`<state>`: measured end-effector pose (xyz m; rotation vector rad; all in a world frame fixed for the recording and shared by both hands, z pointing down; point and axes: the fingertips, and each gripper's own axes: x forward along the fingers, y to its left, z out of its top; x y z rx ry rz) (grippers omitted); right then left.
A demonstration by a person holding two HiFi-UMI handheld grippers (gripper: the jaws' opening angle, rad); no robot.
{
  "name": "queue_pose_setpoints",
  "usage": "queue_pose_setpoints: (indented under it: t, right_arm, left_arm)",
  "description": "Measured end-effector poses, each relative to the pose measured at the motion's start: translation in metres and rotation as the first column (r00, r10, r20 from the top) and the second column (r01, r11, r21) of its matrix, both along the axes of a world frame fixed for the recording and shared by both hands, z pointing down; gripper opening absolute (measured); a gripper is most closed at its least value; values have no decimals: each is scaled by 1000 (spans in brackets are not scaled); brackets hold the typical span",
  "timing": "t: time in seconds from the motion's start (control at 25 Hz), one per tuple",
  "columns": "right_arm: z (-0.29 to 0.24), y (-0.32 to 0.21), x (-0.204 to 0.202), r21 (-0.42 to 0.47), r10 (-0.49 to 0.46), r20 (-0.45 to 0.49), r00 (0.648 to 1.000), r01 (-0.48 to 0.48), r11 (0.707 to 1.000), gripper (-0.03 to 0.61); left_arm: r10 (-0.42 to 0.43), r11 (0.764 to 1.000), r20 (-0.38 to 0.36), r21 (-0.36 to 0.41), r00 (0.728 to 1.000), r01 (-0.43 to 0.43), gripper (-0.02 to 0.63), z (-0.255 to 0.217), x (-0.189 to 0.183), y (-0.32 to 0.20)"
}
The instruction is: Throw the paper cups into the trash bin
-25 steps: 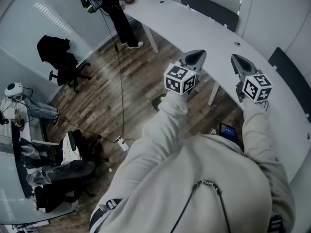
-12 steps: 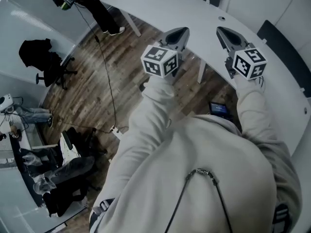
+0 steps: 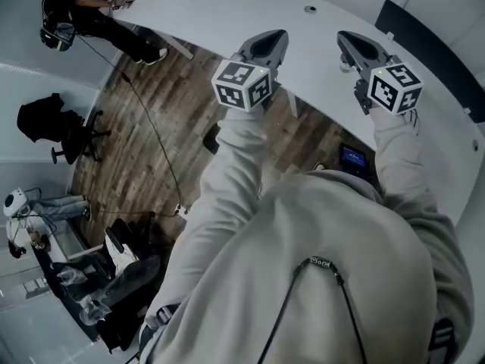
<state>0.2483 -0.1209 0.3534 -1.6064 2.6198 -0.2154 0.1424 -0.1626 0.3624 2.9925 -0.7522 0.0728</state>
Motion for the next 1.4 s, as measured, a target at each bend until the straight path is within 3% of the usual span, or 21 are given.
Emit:
queue_pose_setpoints:
  t: [0.24, 0.36, 0.56, 0.72, 1.12, 1.4]
  right_arm:
    - [18, -16, 96, -25, 66, 38, 997, -65, 998, 14]
    - [28, -19, 130, -44, 96, 69, 993, -93, 995, 14]
    - [49, -22, 151, -66, 125, 93, 988, -119, 991, 14]
    - [50, -20, 155, -72, 199, 93, 976, -193, 979, 14]
    - [3, -28, 175, -69, 312, 0, 950, -311, 948, 14]
    - [-63, -39, 186, -120, 466, -44, 884, -468, 876, 14]
  left_arm:
    - [24, 1000, -18, -18, 1000, -24, -6, 5, 75, -32]
    - [71, 997, 19, -3, 997, -71, -6, 9, 109, -38]
    - [141, 990, 22, -30, 990, -140, -6, 19, 138, -54]
    - [208, 978, 19, 1, 978, -208, -6, 11, 150, -58]
    - [381, 924, -19, 52, 924, -380, -6, -38, 204, -72]
    - [508, 861, 9, 25, 861, -509, -6, -79, 211, -96]
